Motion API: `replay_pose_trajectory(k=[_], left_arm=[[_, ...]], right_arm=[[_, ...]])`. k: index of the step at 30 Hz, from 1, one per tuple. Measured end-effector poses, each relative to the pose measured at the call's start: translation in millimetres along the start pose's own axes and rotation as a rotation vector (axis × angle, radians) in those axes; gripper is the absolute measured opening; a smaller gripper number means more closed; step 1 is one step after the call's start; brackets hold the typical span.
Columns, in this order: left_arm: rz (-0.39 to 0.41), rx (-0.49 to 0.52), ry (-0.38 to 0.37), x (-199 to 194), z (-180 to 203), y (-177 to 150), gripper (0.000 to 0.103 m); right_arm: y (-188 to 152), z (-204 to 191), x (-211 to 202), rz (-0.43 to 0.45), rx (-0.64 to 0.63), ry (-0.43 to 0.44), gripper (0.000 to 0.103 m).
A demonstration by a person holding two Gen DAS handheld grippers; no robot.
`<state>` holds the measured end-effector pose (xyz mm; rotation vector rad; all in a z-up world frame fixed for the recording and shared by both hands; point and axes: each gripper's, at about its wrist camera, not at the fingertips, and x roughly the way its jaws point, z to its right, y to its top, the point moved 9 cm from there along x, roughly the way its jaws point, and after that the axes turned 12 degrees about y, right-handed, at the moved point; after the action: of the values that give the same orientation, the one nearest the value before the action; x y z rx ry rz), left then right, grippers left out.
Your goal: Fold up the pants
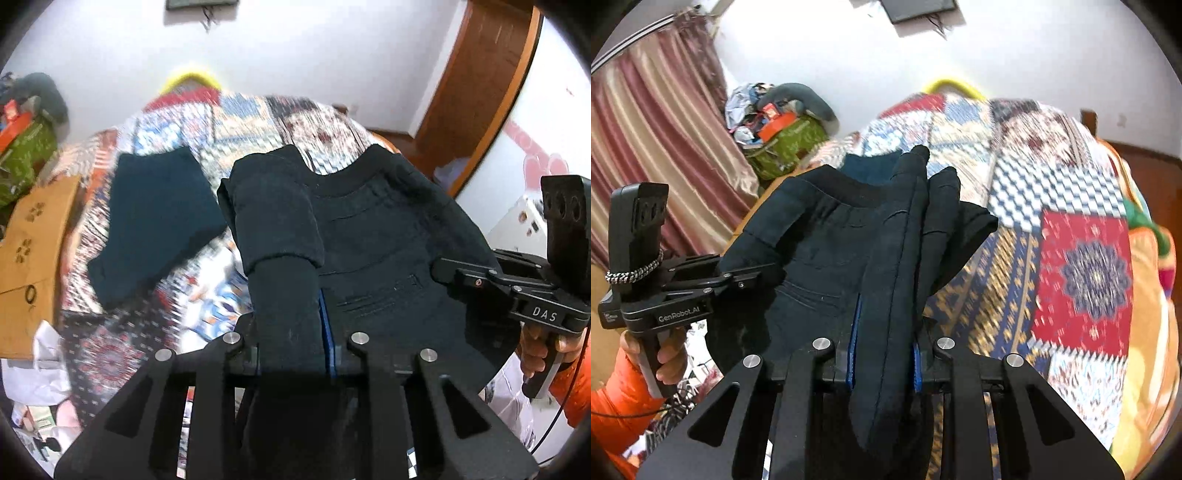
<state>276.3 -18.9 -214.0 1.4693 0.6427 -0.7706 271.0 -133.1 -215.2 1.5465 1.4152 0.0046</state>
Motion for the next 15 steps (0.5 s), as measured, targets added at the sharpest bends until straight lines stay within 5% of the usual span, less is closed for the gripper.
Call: replay_pose_trajectory(k=[15], left_arm=[[0.202, -0.074, 0.154, -32.6, -122.4, 81.4, 0.023]], right_arm=[[103.7, -64.2, 62.5, 0.076, -0.165, 0.096, 0.019]])
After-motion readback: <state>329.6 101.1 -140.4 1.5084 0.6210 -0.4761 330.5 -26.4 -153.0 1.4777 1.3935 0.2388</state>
